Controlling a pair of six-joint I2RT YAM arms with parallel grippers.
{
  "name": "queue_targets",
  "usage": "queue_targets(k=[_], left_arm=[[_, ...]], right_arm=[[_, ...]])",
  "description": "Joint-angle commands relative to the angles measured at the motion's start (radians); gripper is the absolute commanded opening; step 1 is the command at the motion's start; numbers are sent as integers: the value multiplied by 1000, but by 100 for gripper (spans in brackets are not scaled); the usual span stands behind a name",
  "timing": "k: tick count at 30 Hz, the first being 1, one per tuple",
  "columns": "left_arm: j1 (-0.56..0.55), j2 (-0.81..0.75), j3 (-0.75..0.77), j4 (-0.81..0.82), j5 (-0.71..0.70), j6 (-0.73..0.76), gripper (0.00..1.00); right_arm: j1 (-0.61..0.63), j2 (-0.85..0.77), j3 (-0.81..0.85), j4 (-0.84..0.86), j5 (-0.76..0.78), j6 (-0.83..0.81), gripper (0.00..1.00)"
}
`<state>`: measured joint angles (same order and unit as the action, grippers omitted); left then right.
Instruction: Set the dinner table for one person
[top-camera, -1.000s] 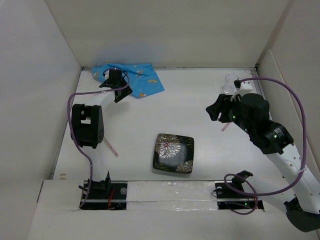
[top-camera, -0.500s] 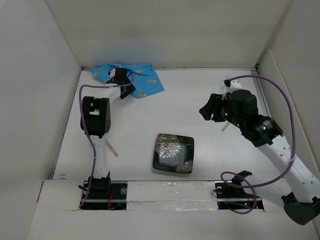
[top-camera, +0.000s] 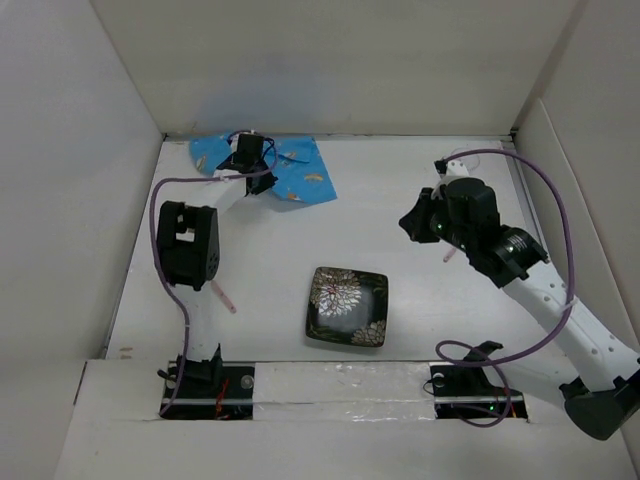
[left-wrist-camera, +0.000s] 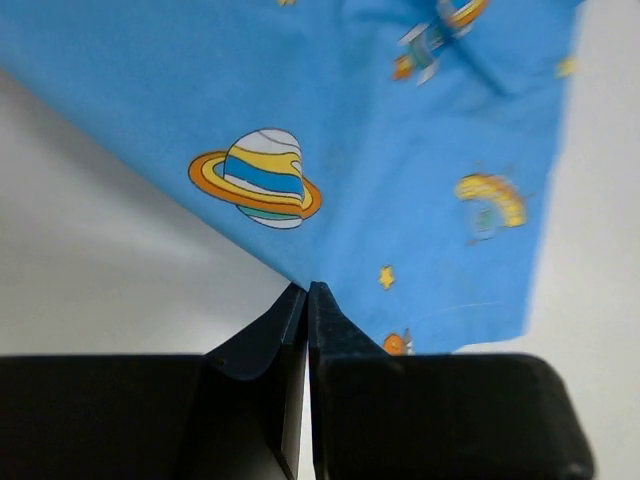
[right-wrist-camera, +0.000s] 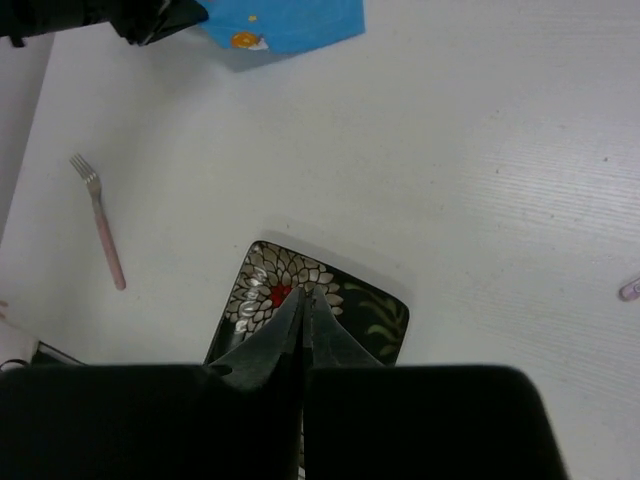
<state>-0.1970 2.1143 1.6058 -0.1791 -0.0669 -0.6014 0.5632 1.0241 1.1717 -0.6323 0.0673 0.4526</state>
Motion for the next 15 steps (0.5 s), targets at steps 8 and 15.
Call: queue_targets(k=[8, 15], left_arm=[[-157, -453, -302, -2, 148, 100, 0], [-245, -490, -297, -108, 99, 160, 43]], right_arm=[[6, 169, -75, 220, 124, -6, 5], [-59, 414, -31, 276, 152, 38, 61]])
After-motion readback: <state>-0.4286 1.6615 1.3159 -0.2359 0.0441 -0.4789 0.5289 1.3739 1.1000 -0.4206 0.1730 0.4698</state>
